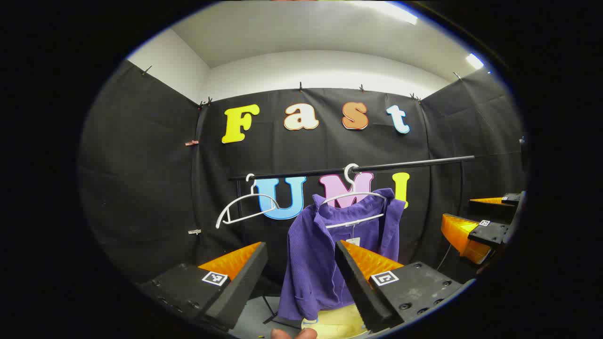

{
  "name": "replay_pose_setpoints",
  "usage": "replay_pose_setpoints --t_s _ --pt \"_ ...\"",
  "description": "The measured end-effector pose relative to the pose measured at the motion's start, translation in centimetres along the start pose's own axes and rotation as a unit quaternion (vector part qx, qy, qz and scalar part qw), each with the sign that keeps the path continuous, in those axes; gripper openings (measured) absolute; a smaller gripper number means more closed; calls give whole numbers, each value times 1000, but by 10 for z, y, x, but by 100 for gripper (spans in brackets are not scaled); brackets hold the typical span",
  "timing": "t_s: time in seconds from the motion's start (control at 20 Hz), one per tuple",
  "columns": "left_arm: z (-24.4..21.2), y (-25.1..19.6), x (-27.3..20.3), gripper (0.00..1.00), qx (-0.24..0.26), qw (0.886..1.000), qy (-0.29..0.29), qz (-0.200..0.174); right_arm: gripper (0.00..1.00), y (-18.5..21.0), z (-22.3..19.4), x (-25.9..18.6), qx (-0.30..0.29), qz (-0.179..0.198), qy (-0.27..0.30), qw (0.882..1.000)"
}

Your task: Grasp the clothes on the hanger with both hands and then place them into the laundry hamper below.

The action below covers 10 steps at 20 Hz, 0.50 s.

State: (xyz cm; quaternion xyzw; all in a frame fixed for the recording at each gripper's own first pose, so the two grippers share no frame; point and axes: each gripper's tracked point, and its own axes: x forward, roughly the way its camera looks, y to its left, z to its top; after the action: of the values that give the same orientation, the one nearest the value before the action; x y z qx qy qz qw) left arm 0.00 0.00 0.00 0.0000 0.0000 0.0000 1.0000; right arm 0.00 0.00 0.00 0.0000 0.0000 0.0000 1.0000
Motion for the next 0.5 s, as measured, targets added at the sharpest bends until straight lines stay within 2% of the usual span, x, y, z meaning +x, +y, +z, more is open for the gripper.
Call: replay_pose_setpoints --t_s 0.05,0.5 --pt "-1 0 0 94 0 1000 1 0 99 -1 -1 0 -2 -4 1 1000" --pt "-2 -11 1 94 0 1000 3 -6 97 -2 -4 1 0 -7 2 1000"
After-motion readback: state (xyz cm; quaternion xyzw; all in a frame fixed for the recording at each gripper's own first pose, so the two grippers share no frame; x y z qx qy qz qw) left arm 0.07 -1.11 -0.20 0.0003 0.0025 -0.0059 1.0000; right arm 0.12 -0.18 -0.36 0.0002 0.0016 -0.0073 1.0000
